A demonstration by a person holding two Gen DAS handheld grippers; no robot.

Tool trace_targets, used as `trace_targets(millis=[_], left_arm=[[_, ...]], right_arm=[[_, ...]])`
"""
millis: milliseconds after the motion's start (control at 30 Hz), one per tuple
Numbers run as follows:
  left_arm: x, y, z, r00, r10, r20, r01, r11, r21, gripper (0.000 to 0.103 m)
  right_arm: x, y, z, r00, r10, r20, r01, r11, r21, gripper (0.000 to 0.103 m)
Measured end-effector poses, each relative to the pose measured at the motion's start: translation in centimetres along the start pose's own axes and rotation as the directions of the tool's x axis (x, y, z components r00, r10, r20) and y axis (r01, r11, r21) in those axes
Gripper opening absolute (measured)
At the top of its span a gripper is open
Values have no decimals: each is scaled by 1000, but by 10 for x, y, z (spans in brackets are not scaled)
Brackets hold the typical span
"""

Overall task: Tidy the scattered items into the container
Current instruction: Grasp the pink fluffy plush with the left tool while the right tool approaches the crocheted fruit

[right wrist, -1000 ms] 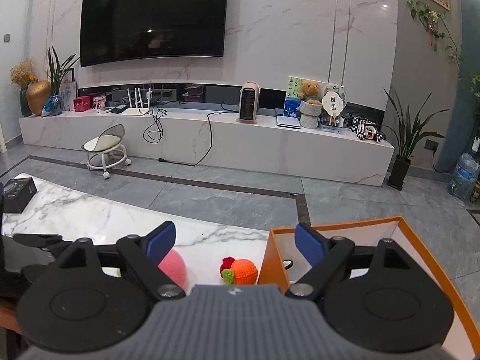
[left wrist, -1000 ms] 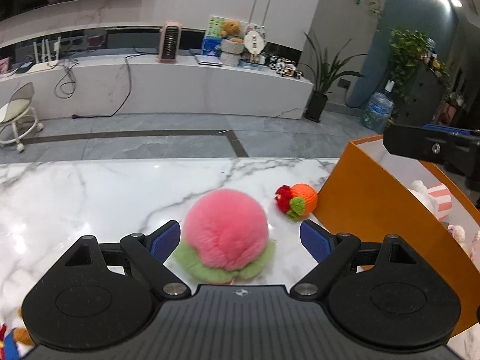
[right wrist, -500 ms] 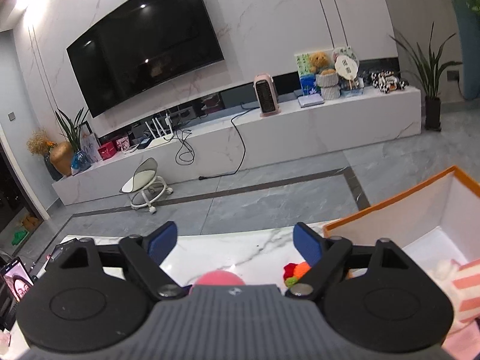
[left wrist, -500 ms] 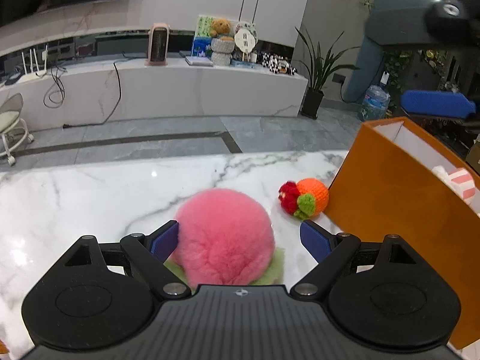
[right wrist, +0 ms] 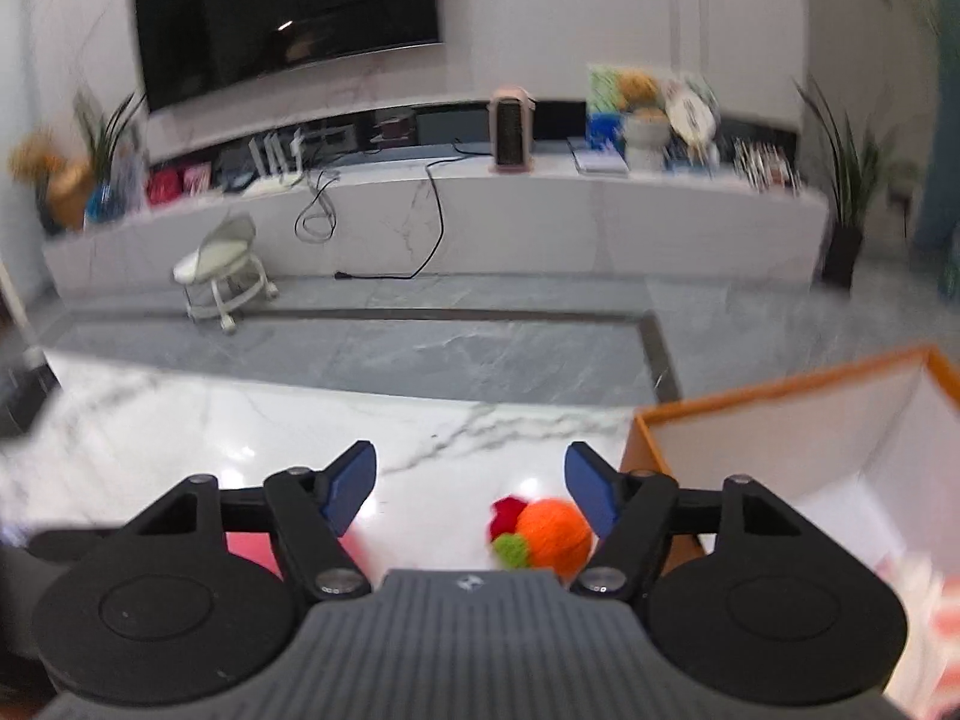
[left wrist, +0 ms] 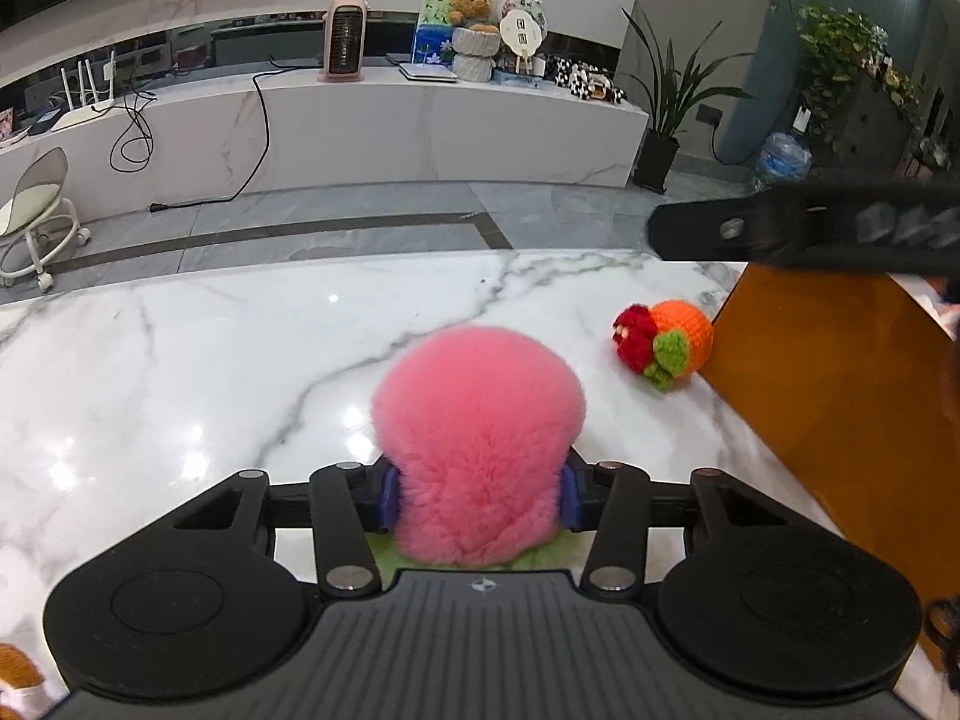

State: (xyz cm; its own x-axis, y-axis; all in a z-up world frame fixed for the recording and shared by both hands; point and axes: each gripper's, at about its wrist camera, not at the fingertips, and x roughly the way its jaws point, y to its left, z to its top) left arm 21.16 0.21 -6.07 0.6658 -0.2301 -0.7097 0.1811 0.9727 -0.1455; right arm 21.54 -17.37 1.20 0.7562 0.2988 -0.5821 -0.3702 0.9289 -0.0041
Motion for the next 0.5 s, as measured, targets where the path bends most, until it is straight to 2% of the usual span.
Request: trace_targets(millis=[100,167,233,367,500], left_arm=[[-5,7,-2,1000,6,-14,-5,1000,6,55],[-7,12,-4,1000,5,-20,-5,1000,8,55],[-9,17,-4,1000,5,-23,-5,1000,6,55],[-8,22,-4,1000,2,-26,-2,1000,-12,55],[-7,20,-3,1000,4,-28,-5,1000,-7,55]], right_arm=[[13,10,-2,999,-42,8,43,982,-183,67],[21,15,-5,999,-29,-18,24,964,-266,70],[29,20,-8,998,-52,-36,36,937,-347,71],[44,12,-4,990,-117,-79,74,909,-411,75],[52,-2,3,988,-90,-124,30,910,-413,85]])
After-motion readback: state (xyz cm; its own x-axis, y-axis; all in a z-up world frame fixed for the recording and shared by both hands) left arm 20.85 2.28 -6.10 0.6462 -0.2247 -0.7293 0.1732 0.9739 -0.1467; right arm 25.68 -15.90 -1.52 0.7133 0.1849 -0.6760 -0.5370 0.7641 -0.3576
